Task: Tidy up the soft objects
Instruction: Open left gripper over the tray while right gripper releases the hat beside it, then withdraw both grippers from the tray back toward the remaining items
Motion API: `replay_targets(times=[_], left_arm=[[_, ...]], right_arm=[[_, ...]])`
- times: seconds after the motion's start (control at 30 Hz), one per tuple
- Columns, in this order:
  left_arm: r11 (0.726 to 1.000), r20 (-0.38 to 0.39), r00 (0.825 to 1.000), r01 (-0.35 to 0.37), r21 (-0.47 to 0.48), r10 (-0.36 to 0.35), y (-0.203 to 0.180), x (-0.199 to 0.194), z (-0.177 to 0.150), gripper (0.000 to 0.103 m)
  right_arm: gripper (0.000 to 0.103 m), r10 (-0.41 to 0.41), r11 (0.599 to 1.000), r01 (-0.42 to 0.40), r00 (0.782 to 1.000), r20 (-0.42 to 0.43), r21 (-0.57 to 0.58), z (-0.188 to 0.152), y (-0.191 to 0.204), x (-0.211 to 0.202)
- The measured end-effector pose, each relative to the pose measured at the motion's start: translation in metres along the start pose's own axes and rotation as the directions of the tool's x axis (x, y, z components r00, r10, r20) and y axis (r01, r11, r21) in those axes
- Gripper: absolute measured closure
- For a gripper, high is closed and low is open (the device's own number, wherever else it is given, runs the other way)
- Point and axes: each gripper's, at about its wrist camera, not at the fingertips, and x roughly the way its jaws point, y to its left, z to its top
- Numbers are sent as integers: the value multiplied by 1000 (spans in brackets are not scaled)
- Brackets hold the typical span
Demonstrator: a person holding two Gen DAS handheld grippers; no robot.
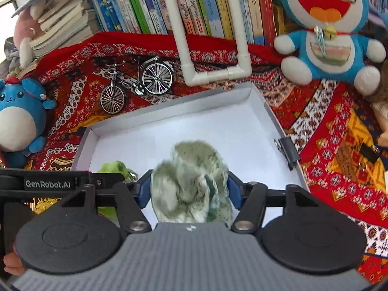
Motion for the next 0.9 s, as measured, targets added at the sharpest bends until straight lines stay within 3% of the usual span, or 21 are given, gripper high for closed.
replay_targets(times=[0.07,0.43,0.9], left_arm=[[1000,21,1000,2,-2,-2,1,-8,1,18],[999,122,992,32,-8,-31,7,-62,-10,15],[995,254,963,81,62,-94,12,-129,-76,12]], right_arm=[[22,0,1000,0,1000,22,-10,1,1,-5],[16,39,998,-32,990,137,-52,-3,6,-47],[0,104,986,-55,943,316,-159,-44,4,-115]])
